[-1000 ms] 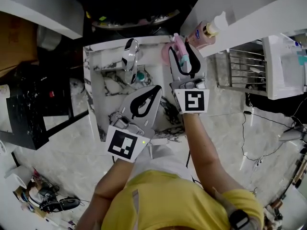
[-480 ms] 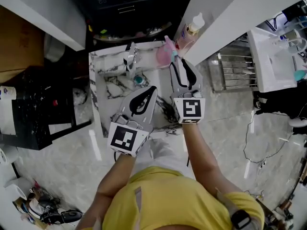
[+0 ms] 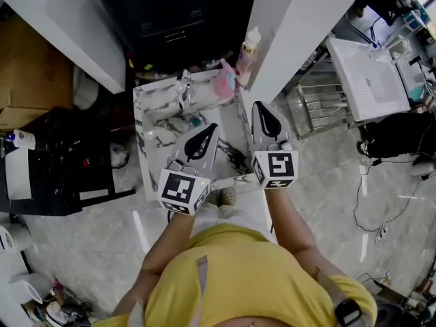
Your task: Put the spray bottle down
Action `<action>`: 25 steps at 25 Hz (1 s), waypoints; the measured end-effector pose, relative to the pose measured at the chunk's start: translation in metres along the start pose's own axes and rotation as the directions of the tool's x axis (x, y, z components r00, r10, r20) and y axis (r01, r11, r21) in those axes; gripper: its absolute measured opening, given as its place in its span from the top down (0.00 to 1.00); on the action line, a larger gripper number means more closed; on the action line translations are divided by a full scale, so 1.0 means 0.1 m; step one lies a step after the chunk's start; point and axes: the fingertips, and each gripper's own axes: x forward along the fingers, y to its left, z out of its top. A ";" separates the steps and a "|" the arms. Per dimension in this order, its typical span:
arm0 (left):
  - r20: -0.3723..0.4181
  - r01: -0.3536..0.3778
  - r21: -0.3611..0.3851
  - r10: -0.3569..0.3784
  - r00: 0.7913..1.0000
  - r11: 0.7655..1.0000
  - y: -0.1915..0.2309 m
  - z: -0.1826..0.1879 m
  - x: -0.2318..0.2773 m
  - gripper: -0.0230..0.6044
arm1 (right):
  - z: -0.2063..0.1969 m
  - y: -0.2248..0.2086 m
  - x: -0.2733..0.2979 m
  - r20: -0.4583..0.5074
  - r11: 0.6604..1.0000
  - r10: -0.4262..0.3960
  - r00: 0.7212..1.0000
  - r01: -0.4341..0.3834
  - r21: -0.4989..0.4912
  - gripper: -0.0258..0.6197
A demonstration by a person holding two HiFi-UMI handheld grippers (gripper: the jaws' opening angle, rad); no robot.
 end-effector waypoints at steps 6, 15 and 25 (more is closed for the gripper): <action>0.036 0.009 0.039 -0.011 0.999 0.999 -0.14 0.23 -0.16 0.96 | 0.36 -0.01 -0.51 0.035 1.000 -0.029 0.999 0.030 -0.007 0.96; 0.074 -0.039 0.078 0.033 0.997 0.996 -0.24 0.48 -0.43 0.96 | 0.68 0.29 -0.98 0.068 1.000 -0.013 0.998 0.014 -0.016 0.96; 0.086 -0.095 0.082 0.088 0.992 0.992 -0.25 0.48 -0.61 0.96 | 0.69 0.39 -1.07 0.054 1.000 0.016 0.998 -0.014 -0.028 0.96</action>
